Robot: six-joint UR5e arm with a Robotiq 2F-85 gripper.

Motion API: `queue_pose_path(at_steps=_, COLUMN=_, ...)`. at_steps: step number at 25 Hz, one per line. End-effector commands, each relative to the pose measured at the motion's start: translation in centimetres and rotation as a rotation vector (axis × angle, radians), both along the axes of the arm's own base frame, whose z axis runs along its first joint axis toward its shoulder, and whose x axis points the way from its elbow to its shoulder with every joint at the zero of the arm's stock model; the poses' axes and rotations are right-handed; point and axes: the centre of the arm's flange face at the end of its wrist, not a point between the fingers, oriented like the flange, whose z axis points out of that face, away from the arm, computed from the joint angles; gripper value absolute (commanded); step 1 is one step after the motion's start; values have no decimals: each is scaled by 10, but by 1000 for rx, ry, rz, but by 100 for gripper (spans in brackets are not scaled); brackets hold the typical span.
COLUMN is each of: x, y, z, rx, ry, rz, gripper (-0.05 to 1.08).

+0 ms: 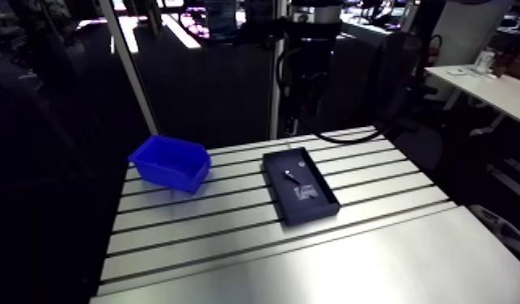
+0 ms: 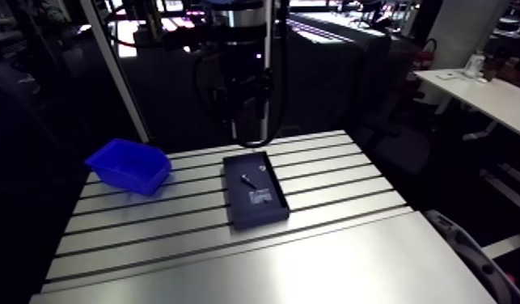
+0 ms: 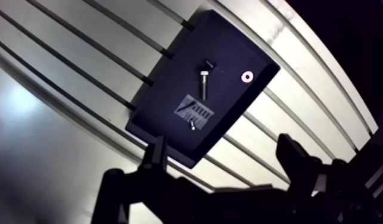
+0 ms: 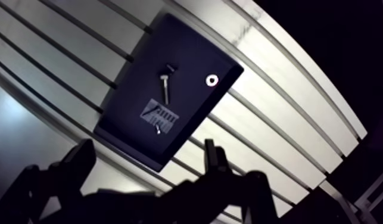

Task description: Pick up the M10 bolt from the tray and put it into the blue bin.

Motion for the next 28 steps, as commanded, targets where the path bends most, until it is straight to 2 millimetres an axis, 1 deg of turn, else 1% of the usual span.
queue_pose_path(at_steps=1, x=-6, y=5, z=-28, rx=-7, ry=-19, rz=-8, gripper=14)
queue_pose_path(at_steps=4, x=-7, y=6, z=-37, rx=-11, ry=-34, rz=-13, gripper=17)
queue_pose_path(at_steps=6, x=-7, y=6, z=-46, rx=-14, ry=-44, rz=-13, gripper=22)
queue_pose_path(at_steps=7, x=-8, y=6, z=-47, rx=-12, ry=-33, rz=-13, gripper=22)
queue_pose_path(at_steps=9, x=-10, y=6, z=-56, rx=-7, ry=-6, rz=-8, gripper=22)
queue_pose_path(at_steps=11, x=-9, y=6, z=-63, rx=-6, ry=-2, rz=-8, gripper=26)
queue_pose_path(at_steps=13, x=-8, y=6, z=-70, rx=-7, ry=-8, rz=-8, gripper=26)
queue_pose_path(at_steps=17, x=-7, y=4, z=-77, rx=-19, ry=7, rz=-11, gripper=28)
queue_pose_path(at_steps=24, x=-3, y=5, z=-96, rx=-39, ry=-6, rz=4, gripper=32)
queue_pose_path(at_steps=28, x=-1, y=4, z=-100, rx=-40, ry=-15, rz=5, gripper=32)
